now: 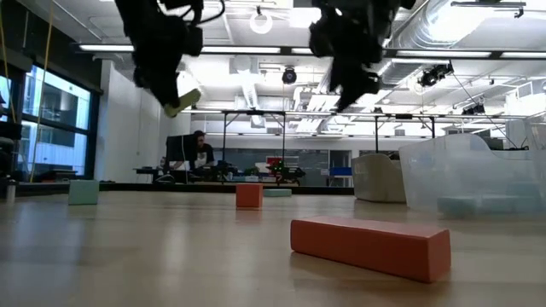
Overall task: Sort & place blocks by color
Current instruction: Put the light green block into the gray bin
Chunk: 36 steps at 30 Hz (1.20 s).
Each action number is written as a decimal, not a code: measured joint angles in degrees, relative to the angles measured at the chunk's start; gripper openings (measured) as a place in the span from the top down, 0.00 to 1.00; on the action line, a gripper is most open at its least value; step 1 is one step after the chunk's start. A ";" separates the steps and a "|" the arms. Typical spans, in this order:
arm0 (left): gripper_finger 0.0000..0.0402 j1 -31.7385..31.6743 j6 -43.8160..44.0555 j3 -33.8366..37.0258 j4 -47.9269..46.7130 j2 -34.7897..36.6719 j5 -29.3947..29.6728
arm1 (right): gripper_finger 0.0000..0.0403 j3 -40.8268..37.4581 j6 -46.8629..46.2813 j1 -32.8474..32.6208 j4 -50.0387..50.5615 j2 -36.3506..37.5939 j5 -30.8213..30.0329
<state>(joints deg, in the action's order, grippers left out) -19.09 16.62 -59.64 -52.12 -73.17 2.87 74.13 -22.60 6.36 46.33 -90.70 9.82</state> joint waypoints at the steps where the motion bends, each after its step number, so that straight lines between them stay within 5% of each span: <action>1: 1.00 0.22 -0.93 -0.66 -0.02 0.00 0.55 | 0.39 0.00 -0.04 0.20 -2.11 0.00 0.72; 14: 1.00 2.42 -11.28 -6.37 5.32 0.00 5.18 | 0.39 0.00 -10.83 5.70 -25.52 0.00 10.73; 24: 1.00 2.66 -15.32 -6.47 7.13 -0.09 5.53 | 0.39 0.00 -28.47 7.92 -40.07 0.00 8.26; 36: 1.00 3.53 -19.90 -6.51 7.61 -3.75 6.95 | 0.39 0.04 -31.58 7.74 -41.02 -0.86 2.41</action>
<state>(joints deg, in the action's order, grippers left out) -15.55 -3.28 -66.15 -44.51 -76.91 9.82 74.17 -54.18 14.10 5.31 -91.56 12.23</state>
